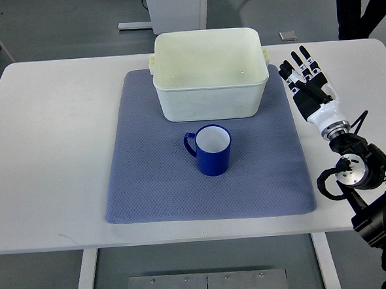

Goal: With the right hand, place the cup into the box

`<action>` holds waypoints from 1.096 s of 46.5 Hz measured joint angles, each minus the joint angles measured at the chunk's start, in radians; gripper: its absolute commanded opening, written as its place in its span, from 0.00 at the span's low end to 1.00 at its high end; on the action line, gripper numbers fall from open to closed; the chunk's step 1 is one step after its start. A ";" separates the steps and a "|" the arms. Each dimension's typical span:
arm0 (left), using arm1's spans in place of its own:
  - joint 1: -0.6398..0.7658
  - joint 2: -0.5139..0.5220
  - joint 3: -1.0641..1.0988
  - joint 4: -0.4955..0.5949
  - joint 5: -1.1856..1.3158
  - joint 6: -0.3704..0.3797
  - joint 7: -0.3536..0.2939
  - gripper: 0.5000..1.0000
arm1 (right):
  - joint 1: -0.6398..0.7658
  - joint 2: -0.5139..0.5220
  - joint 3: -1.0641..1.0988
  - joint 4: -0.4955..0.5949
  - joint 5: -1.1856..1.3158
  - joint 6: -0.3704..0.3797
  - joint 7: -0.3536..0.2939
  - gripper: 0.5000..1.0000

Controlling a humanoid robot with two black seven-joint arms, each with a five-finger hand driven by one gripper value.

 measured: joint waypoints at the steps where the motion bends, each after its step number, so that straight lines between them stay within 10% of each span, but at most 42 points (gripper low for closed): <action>1: 0.000 0.000 0.000 0.000 0.000 0.000 0.000 1.00 | 0.000 0.000 0.000 0.000 0.000 0.000 -0.001 1.00; 51: 0.000 0.000 0.001 -0.001 0.001 0.000 0.000 1.00 | 0.029 -0.030 -0.057 -0.023 0.001 -0.006 0.029 1.00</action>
